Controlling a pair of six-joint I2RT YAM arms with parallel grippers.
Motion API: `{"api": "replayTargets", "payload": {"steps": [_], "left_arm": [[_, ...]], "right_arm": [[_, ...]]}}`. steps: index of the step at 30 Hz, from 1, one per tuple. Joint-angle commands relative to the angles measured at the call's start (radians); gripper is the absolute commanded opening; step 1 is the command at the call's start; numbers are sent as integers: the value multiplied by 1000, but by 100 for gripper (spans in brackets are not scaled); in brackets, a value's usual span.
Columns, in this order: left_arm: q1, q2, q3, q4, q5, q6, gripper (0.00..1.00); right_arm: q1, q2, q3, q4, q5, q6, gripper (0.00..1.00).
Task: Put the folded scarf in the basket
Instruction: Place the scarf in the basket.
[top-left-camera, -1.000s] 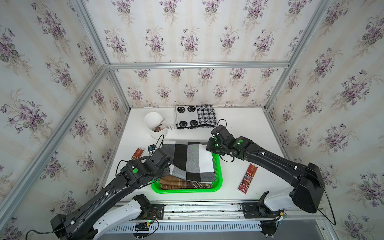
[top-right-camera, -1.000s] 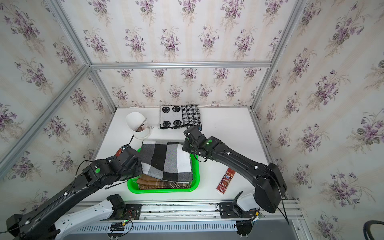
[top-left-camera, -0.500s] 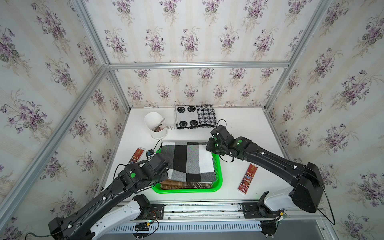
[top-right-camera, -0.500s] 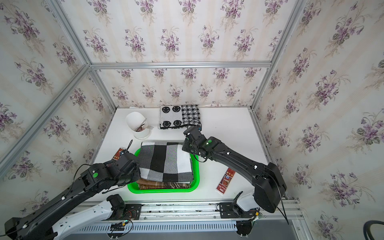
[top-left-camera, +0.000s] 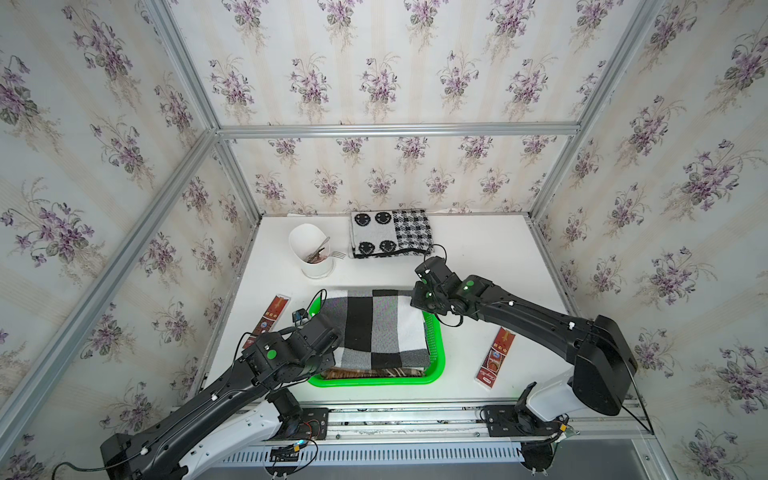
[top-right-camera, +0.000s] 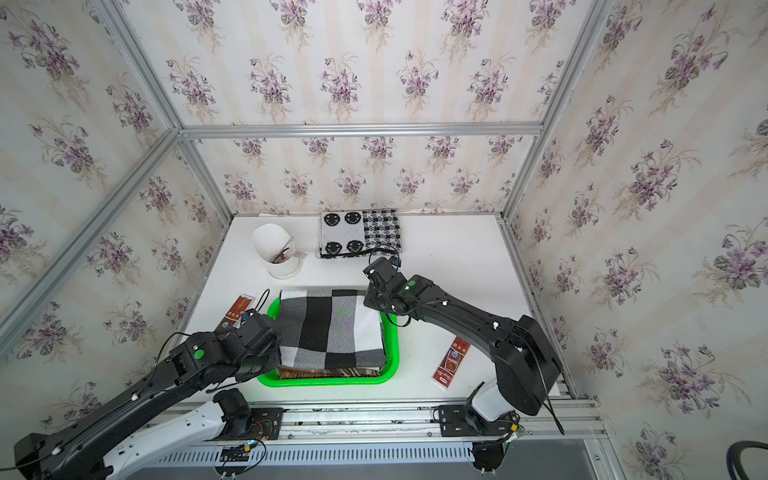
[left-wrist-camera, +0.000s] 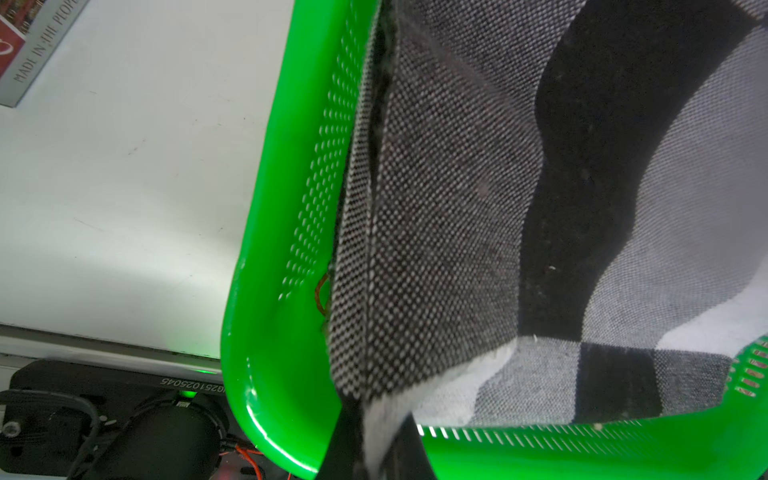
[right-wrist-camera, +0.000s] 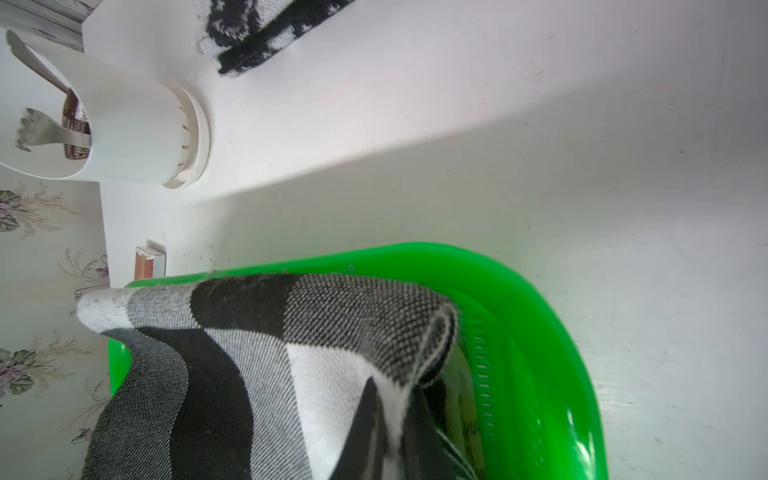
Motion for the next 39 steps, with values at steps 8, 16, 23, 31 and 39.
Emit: {"api": "replayTargets", "payload": {"steps": [8,16,23,31,39], "left_arm": [[-24,3,-42,-14,-5,-39,0],[-24,13,-62,-39,-36,-33,0],[-24,44,-99,3,-21,-30,0],[-23,72,-102,7,-36,-24,8],[-37,60,-45,-48,-70,-37,44]], "right_arm": [[1,44,-11,18,58,-21,0],[2,61,-40,24,81,-14,0],[1,90,-40,30,84,-13,0],[0,120,-40,32,95,-10,0],[0,111,-27,23,118,-18,33]]}}
